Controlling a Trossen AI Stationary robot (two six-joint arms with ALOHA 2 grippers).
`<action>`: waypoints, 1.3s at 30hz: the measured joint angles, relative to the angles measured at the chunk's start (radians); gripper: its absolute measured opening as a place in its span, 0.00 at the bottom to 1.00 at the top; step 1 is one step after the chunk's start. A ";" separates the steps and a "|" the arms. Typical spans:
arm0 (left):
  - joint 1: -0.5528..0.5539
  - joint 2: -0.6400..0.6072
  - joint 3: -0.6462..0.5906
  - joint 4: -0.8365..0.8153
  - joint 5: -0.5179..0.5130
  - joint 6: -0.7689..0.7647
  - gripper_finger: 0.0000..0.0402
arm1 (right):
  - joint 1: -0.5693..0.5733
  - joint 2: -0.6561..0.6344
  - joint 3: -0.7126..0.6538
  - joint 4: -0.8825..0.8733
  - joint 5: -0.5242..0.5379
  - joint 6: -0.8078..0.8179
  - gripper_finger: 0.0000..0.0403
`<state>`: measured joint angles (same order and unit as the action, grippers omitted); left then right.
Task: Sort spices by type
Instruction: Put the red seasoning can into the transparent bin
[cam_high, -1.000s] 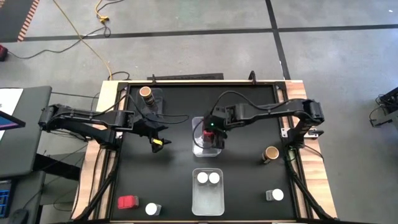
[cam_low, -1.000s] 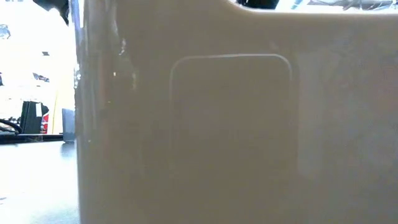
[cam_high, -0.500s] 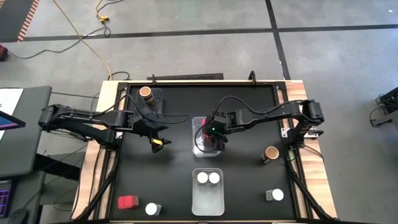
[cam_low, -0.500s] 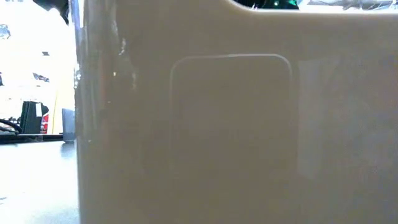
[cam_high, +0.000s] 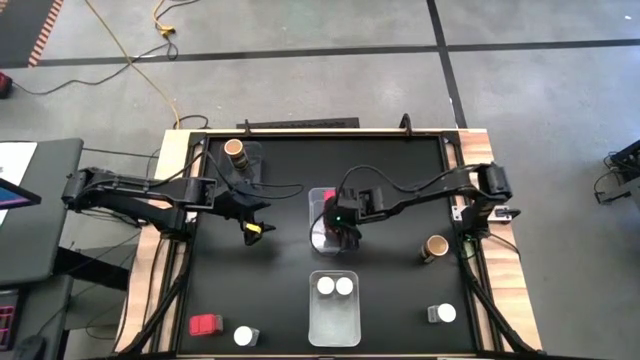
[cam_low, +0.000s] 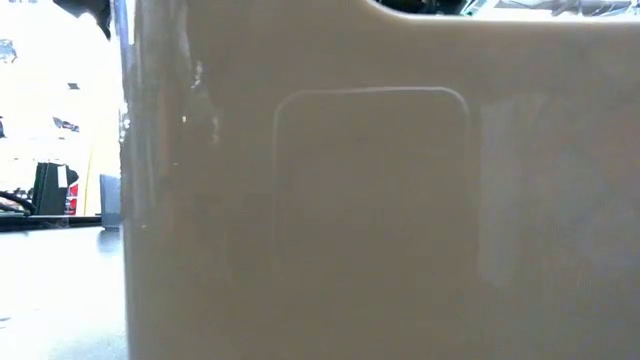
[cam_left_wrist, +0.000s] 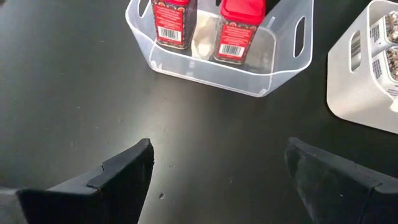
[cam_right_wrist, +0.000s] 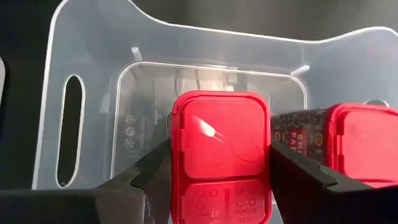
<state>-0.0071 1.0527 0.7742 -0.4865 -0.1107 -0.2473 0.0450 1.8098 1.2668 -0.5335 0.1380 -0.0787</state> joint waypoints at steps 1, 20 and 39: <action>0.000 0.000 0.000 0.000 -0.001 0.000 0.87 | 0.001 0.006 0.008 -0.005 0.003 0.014 0.60; 0.000 0.000 0.000 -0.002 -0.002 0.001 0.87 | -0.026 0.011 0.063 -0.084 0.023 0.044 0.60; 0.000 0.000 0.000 -0.002 -0.002 0.001 0.87 | -0.030 0.010 0.063 -0.081 0.023 0.002 0.65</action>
<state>-0.0071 1.0527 0.7742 -0.4885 -0.1127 -0.2466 0.0151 1.8202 1.3300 -0.6140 0.1608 -0.0770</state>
